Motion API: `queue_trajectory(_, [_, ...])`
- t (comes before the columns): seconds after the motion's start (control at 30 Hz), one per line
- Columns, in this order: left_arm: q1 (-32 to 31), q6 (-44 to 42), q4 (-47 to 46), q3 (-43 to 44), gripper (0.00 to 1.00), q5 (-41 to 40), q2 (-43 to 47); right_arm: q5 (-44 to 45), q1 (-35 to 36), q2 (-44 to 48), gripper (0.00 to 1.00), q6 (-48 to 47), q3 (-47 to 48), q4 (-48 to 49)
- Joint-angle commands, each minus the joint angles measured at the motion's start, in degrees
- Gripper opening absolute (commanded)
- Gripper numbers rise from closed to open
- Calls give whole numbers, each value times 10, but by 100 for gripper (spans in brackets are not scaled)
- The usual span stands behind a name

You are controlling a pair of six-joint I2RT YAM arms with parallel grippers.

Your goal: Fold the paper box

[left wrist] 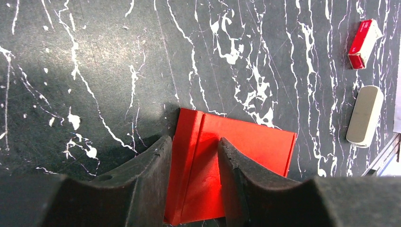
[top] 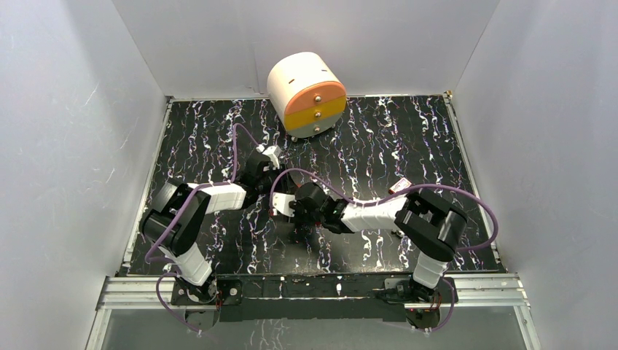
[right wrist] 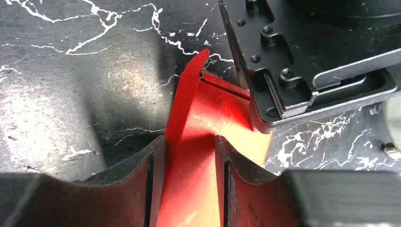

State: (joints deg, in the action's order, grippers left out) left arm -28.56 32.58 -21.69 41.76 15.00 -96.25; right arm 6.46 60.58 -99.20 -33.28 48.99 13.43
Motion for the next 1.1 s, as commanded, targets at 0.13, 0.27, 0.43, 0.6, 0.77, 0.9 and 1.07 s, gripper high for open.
queue_trajectory(0.13, [0, 5, 41, -25, 36, 50, -22, 173, 22, -38, 21, -13, -38, -34])
queue_trajectory(0.27, [0, 21, 25, -46, 34, 74, -26, 219, 37, -38, 18, -26, -48, -16])
queue_trajectory(0.43, [0, 40, -4, -74, 33, 100, -26, 157, 37, -10, 20, 3, -56, -15])
queue_trajectory(0.6, [0, 45, -5, -87, 32, 99, -8, 118, 29, 5, 29, 39, -54, -9])
queue_trajectory(0.77, [1, 59, -15, -109, 30, 84, 17, 105, 24, 13, 45, 61, -56, 23])
queue_trajectory(0.9, [1, 68, -21, -114, 29, 83, 18, 107, 23, 19, 53, 71, -66, 78])
queue_trajectory(1.07, [1, 76, -30, -117, 28, 84, 17, 125, 22, 3, 60, 75, -61, 124])
